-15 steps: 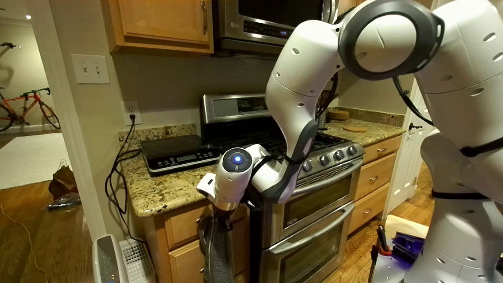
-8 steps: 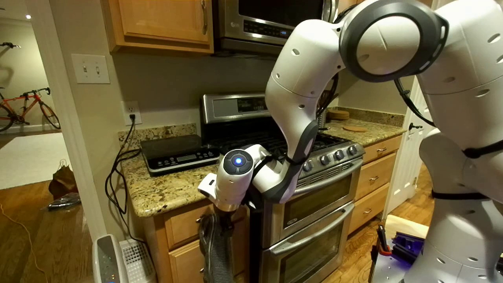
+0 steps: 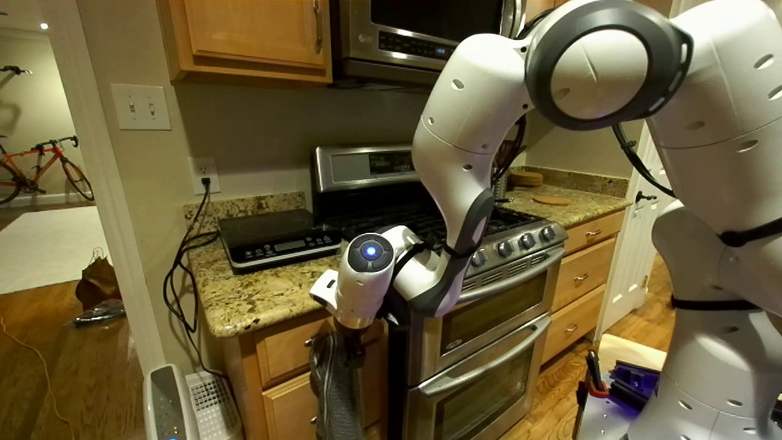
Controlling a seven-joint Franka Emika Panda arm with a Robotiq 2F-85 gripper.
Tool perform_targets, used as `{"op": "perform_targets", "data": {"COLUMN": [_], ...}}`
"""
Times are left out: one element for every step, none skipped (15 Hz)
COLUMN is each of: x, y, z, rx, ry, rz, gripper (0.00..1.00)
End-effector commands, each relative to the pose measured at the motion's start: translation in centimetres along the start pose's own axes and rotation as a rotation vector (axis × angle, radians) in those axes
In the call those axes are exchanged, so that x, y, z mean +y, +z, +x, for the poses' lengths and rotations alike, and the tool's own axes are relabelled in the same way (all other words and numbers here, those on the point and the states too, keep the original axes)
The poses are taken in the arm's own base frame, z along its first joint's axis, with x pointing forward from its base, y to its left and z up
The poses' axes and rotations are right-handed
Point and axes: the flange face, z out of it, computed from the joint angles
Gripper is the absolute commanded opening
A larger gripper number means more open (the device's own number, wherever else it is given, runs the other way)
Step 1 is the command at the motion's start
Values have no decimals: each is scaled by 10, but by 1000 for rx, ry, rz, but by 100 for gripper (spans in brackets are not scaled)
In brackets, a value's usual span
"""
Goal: Open the left first top drawer
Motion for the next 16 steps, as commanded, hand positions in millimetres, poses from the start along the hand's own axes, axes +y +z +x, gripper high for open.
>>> {"op": "perform_targets", "data": {"x": [0,0,1,1,1,1,3,4,3,1,-1,-4,-7,-9,-11,-12], "y": [0,1,1,1,1,1,1,-1,-3,-4,-6,-7,-9,-11,-12,-14], "z": [0,-1,-1,-2,-2,-2,5,12,18,24,31,37,43,48,53,55], "rx": [-1,-1,-2,-2,-2,-2,5,8,5,1,-3,-4,-6,-14,-16,-21], "ry": [2,3,4,4,4,4,5,10,16,27,29,33,34,31,29,23], "rz": [1,1,2,2,2,2,-26,-49,-67,-84,-110,-124,-149,-179,-203,-235], "gripper": [100,100,100,100,100,100,100,100,100,100,100,100,100,100,100,100]}}
